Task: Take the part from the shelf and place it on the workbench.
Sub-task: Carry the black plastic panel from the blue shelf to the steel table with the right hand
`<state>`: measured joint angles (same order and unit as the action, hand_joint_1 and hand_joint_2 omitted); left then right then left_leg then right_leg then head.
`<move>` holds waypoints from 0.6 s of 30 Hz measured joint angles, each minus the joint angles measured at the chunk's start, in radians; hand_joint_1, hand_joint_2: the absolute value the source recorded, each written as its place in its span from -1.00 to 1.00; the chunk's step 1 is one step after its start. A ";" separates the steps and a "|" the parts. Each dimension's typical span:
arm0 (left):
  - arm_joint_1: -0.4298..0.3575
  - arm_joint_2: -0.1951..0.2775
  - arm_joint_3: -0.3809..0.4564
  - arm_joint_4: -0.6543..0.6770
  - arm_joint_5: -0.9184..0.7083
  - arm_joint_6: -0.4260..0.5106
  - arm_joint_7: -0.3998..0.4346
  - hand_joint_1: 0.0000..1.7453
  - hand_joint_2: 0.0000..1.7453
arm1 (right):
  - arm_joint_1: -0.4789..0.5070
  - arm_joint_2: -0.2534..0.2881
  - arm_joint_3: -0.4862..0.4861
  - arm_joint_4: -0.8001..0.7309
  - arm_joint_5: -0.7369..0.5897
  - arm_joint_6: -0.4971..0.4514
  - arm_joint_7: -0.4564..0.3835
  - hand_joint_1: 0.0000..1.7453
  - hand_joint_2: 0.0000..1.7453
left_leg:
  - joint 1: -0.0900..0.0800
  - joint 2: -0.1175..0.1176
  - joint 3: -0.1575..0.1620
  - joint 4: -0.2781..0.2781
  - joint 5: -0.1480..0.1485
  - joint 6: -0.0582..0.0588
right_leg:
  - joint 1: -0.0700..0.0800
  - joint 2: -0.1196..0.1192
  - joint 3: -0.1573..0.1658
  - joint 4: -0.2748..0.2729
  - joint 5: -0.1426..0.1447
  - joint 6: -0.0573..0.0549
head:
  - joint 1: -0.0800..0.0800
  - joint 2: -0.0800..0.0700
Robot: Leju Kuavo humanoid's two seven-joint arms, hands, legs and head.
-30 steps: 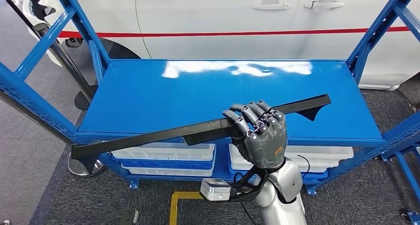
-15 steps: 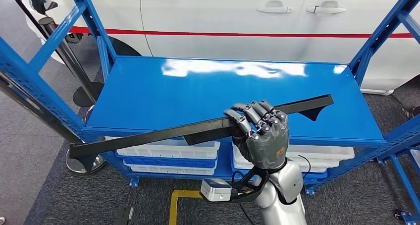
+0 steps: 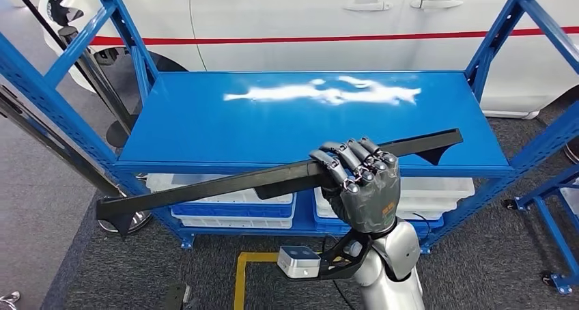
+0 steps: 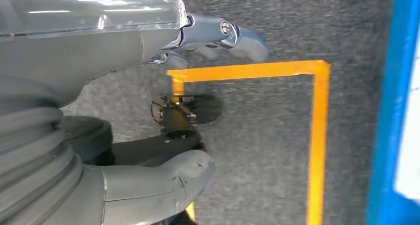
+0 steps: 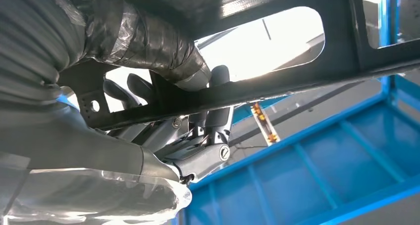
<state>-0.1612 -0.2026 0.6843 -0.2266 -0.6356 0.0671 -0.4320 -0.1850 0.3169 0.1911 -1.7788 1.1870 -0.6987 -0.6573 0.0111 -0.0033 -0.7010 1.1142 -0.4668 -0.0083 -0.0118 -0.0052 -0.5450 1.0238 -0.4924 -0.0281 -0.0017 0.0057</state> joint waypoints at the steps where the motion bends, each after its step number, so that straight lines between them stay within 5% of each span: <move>1: 0.000 0.000 0.000 0.000 0.000 0.000 0.000 -1.00 1.00 | 0.000 0.000 0.000 0.000 0.001 0.000 0.000 1.00 1.00 | 0.001 0.000 -0.014 0.060 -0.054 -0.005 | 0.000 0.000 -0.014 0.000 0.011 -0.003 | 0.000 0.000; 3: -0.001 0.000 0.000 0.000 0.000 0.000 0.000 -1.00 1.00 | 0.000 0.000 0.000 0.000 0.002 0.000 0.000 1.00 1.00 | 0.003 0.000 -0.024 0.168 -0.110 -0.012 | 0.001 -0.002 -0.044 0.002 0.033 -0.004 | 0.000 0.000; 5: -0.001 0.000 0.000 0.000 -0.001 0.000 0.000 -1.00 1.00 | 0.000 0.000 0.000 0.000 0.003 0.000 0.001 1.00 1.00 | 0.002 0.000 0.019 0.171 -0.079 -0.010 | 0.002 -0.003 -0.073 0.006 0.053 -0.002 | 0.000 0.000; 7: -0.003 0.000 0.000 0.000 -0.002 0.002 0.000 -1.00 1.00 | 0.000 0.000 0.000 0.000 0.005 0.000 0.001 1.00 1.00 | -0.001 0.000 0.121 0.052 -0.041 0.003 | 0.005 -0.003 -0.095 0.008 0.071 0.001 | 0.000 0.000; 9: -0.007 0.001 0.000 0.000 -0.003 0.004 -0.001 -1.00 1.00 | 0.000 0.000 0.000 -0.002 0.009 0.000 0.001 1.00 1.00 | -0.007 -0.001 0.211 -0.081 -0.049 0.017 | 0.006 -0.004 -0.106 0.008 0.087 0.010 | 0.000 0.000; 12: -0.008 0.001 0.000 0.000 -0.005 0.005 -0.002 -1.00 1.00 | 0.000 0.000 0.000 -0.003 0.015 0.000 0.001 1.00 1.00 | -0.011 0.000 0.228 -0.136 -0.045 0.029 | 0.002 -0.007 -0.110 0.003 0.110 0.029 | 0.000 0.000; 14: -0.007 0.000 0.000 0.000 -0.007 0.005 -0.002 -1.00 1.00 | 0.000 -0.001 0.000 -0.003 0.016 0.000 0.001 1.00 1.00 | -0.006 0.006 0.214 -0.146 -0.019 0.043 | 0.002 -0.003 -0.125 0.032 0.068 0.039 | 0.000 0.000; 15: -0.008 -0.001 0.000 0.000 -0.009 0.005 -0.002 -1.00 1.00 | 0.000 -0.001 0.000 -0.003 0.016 0.000 0.000 1.00 1.00 | -0.004 0.008 0.202 -0.149 -0.005 0.049 | 0.001 -0.001 -0.138 0.072 0.022 0.042 | 0.000 0.000; 17: -0.009 -0.002 0.000 0.000 -0.011 0.006 -0.002 -1.00 1.00 | 0.001 -0.002 0.000 -0.003 0.015 0.000 0.000 1.00 1.00 | -0.006 0.011 0.170 -0.145 0.017 0.054 | -0.001 0.002 -0.167 0.192 -0.072 0.048 | 0.000 0.000; 18: -0.008 -0.002 0.000 0.000 -0.012 0.006 -0.002 -1.00 1.00 | 0.001 -0.002 0.000 -0.003 0.015 0.000 0.000 1.00 1.00 | -0.006 0.012 0.153 -0.141 0.028 0.053 | -0.003 0.003 -0.175 0.246 -0.092 0.051 | 0.000 0.000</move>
<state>-0.1695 -0.2045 0.6844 -0.2266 -0.6472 0.0729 -0.4344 -0.1837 0.3145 0.1912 -1.7819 1.2022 -0.6989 -0.6573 0.0052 0.0091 -0.5484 0.9728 -0.4391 0.0449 -0.0144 -0.0026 -0.7196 1.2694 -0.5840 0.0231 -0.0015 0.0057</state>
